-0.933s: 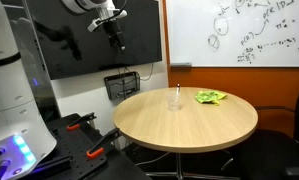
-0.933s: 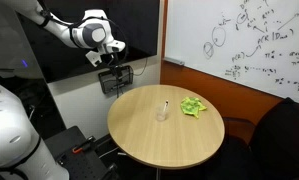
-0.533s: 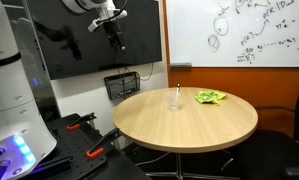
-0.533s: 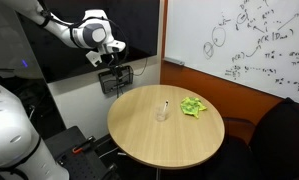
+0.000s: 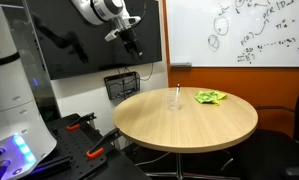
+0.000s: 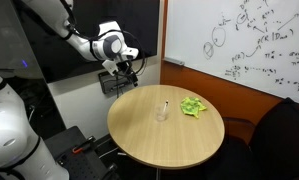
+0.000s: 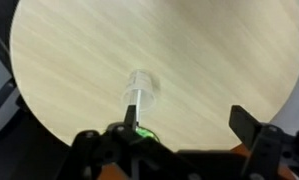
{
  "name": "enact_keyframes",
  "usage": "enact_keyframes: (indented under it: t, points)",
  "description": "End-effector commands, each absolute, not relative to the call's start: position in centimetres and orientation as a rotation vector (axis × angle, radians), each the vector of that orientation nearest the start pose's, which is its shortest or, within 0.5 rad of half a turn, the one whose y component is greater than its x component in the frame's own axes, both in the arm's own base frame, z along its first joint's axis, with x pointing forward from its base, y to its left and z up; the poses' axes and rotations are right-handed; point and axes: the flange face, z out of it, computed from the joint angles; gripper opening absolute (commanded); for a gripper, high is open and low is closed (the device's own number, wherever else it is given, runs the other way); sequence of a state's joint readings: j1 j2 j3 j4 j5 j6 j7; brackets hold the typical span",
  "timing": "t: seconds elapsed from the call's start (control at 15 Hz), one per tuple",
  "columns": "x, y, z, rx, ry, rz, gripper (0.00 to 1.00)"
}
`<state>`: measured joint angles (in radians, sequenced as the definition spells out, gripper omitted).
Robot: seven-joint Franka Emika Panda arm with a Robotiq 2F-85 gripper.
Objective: Pick up the pen from the cup and put it on the table.
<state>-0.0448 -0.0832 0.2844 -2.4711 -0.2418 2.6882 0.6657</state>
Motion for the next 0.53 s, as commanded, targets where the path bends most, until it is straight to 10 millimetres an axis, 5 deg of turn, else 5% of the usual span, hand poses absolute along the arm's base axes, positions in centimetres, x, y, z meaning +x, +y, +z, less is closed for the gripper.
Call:
enact_keyframes:
  t: [0.0,0.47]
  points:
    - [51.9,11.4,32.6,-3.081,0.411,-0.567,1.00]
    - [59.4,8.8,25.2,-3.089,0.513,-0.538,1.00]
